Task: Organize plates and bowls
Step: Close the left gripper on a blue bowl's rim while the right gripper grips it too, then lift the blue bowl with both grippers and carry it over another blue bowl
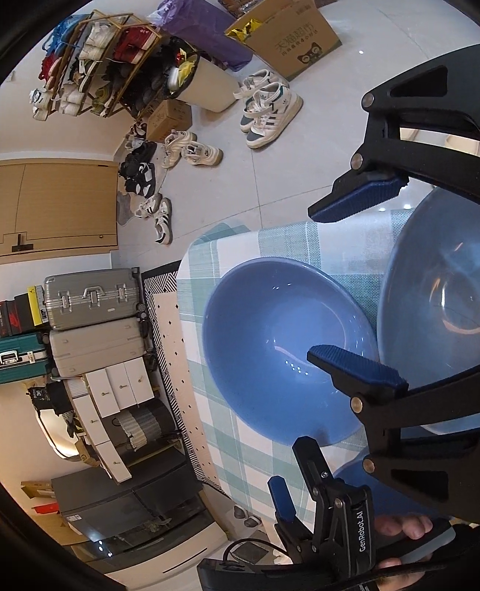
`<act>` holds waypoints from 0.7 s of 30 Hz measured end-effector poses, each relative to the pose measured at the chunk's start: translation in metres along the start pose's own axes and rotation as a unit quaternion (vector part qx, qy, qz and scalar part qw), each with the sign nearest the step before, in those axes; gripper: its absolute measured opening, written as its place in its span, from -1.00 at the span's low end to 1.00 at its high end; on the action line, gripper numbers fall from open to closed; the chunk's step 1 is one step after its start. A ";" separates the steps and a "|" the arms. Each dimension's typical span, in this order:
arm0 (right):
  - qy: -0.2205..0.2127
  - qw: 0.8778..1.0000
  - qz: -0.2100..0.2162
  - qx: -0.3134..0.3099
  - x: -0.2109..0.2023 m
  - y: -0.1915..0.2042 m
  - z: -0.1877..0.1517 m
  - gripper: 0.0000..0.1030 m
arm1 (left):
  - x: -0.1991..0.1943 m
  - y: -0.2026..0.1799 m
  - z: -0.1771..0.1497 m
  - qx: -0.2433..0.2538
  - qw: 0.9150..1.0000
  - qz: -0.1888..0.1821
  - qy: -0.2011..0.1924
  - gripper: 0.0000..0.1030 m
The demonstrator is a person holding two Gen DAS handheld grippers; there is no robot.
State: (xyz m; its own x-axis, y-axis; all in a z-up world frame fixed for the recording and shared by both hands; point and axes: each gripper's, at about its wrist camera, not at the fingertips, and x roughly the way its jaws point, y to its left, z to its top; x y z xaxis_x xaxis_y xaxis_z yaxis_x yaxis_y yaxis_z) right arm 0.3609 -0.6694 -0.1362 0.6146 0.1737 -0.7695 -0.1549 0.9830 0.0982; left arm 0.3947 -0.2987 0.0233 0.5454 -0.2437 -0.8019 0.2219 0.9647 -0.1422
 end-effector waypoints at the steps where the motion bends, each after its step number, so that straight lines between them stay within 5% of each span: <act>1: 0.002 1.000 0.000 0.000 0.003 -0.001 0.000 0.34 | 0.002 -0.001 0.001 0.002 1.000 0.000 0.002 0.78; 12: 0.027 1.000 0.009 -0.001 0.024 -0.001 0.004 -0.06 | 0.024 -0.012 0.005 0.014 0.999 -0.018 0.027 0.20; 21: 0.041 0.999 0.003 -0.004 0.032 0.000 0.006 -0.49 | 0.031 -0.018 0.006 0.020 0.998 -0.036 0.036 -0.54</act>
State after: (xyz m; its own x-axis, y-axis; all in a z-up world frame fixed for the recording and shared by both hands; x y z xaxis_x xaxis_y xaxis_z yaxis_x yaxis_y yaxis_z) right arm 0.3846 -0.6634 -0.1571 0.5485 0.1748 -0.8177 -0.1653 0.9813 0.0989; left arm 0.4129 -0.3242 0.0042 0.4674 -0.3036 -0.8303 0.2909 0.9397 -0.1798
